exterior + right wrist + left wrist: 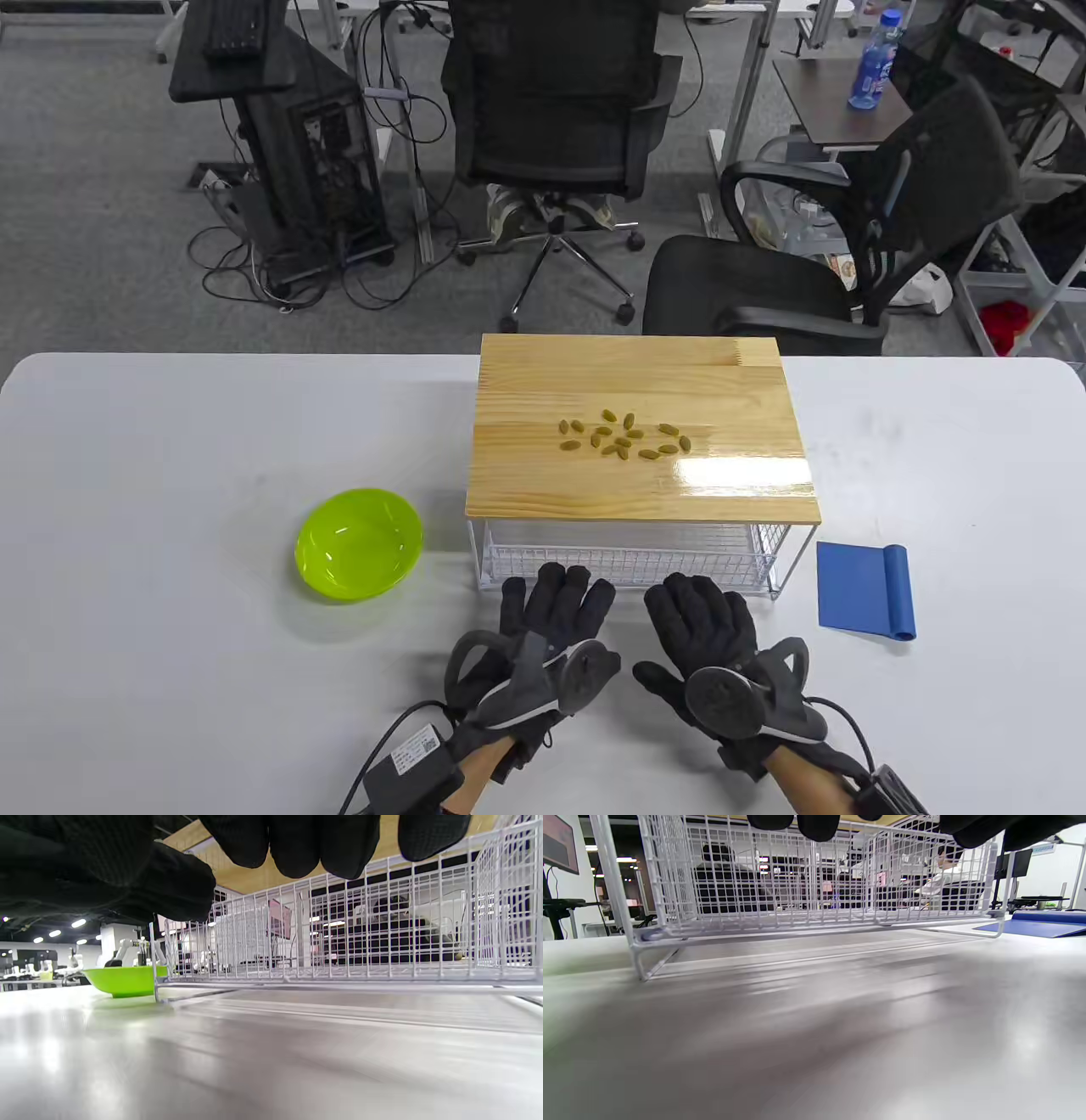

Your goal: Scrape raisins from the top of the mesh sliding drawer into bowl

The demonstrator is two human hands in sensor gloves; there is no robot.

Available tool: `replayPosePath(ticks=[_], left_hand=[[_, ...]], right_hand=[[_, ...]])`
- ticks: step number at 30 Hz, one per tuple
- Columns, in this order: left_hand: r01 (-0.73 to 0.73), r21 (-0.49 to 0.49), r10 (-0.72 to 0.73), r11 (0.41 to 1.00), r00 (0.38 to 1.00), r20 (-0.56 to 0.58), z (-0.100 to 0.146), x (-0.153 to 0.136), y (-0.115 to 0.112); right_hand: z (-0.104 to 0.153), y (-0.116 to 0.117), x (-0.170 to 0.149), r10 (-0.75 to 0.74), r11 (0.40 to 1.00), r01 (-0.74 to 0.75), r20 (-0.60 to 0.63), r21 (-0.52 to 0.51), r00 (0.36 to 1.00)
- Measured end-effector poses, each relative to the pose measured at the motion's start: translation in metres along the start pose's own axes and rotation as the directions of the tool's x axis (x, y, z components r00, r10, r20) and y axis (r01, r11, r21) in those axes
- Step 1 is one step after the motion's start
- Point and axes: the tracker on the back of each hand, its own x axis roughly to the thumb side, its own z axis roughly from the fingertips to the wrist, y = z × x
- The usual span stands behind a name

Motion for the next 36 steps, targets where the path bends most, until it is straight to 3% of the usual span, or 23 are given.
replayPosePath(ticks=[16, 22, 26, 30, 33, 36], left_hand=[[-0.002, 0.107, 0.002, 0.994, 1.000, 0.000, 0.007, -0.002, 0.018], [0.012, 0.124, -0.012, 0.992, 1.000, -0.007, 0.007, -0.004, 0.020], [0.001, 0.129, 0.001, 0.992, 1.000, -0.009, 0.007, -0.005, 0.021], [0.021, 0.130, -0.020, 0.991, 1.000, -0.010, 0.007, -0.004, 0.021], [0.029, 0.139, -0.027, 0.990, 1.000, -0.014, 0.007, -0.005, 0.023], [0.043, 0.139, -0.040, 0.989, 0.999, -0.026, 0.006, -0.005, 0.025]], right_hand=[[0.009, -0.024, 0.008, 0.055, 0.976, -0.043, 0.051, -0.212, 0.997], [0.016, -0.050, 0.000, 0.078, 0.915, -0.060, 0.028, -0.399, 0.997], [0.025, -0.076, -0.021, 0.065, 0.852, -0.098, -0.083, -0.514, 0.994], [0.036, -0.096, -0.063, -0.081, 0.828, -0.083, -0.264, -0.555, 0.961], [0.041, -0.102, -0.098, -0.171, 0.822, -0.101, -0.412, -0.560, 0.895], [0.043, -0.094, -0.143, -0.185, 0.892, -0.148, -0.645, -0.427, 0.742]])
